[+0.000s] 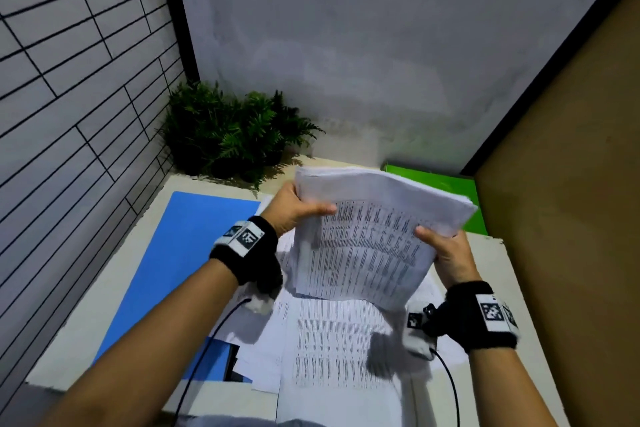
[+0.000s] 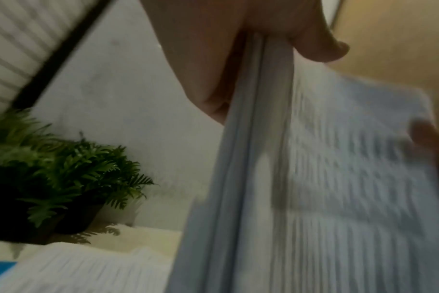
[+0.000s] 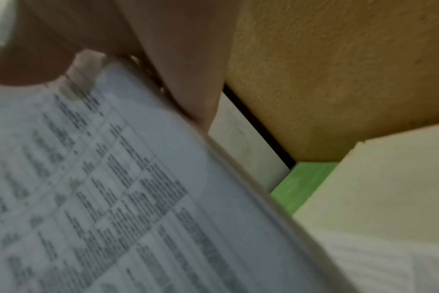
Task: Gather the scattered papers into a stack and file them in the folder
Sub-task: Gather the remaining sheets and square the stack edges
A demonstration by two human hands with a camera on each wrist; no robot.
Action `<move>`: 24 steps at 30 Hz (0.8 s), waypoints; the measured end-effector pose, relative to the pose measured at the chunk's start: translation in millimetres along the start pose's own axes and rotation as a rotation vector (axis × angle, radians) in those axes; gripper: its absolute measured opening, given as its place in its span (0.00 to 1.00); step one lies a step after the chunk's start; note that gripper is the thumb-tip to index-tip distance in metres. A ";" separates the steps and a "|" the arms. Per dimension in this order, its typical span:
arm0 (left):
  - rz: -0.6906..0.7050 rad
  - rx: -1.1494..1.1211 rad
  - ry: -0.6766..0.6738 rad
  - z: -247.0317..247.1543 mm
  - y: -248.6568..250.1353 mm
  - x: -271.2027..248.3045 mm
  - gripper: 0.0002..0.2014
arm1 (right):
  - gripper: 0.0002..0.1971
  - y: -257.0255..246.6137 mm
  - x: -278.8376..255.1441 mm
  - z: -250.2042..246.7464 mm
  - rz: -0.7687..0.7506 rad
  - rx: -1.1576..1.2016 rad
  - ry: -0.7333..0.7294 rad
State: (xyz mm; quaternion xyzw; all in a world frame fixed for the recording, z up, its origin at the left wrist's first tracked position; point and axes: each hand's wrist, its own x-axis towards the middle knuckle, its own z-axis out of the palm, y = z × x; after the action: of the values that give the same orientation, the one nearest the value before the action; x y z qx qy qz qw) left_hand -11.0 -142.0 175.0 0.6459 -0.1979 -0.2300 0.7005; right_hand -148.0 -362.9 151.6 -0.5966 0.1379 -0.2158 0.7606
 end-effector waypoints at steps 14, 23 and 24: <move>0.090 -0.082 -0.001 2.4 0.0 -0.2 0.36 | 0.24 -13.1 5.1 -4.7 -0.074 -0.045 -0.062; 0.028 -0.010 0.050 1.2 -4.1 -2.2 0.19 | 0.19 5.5 5.4 9.0 -0.041 -0.056 -0.015; 0.067 -0.013 0.081 2.2 -0.6 -4.1 0.17 | 0.19 4.9 4.8 11.3 -0.050 -0.045 -0.003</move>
State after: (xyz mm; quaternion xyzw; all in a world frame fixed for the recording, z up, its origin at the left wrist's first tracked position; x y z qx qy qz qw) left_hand -15.6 -141.5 174.7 0.6432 -0.1894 -0.1816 0.7193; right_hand -137.7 -354.8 149.9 -0.6171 0.1266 -0.2309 0.7415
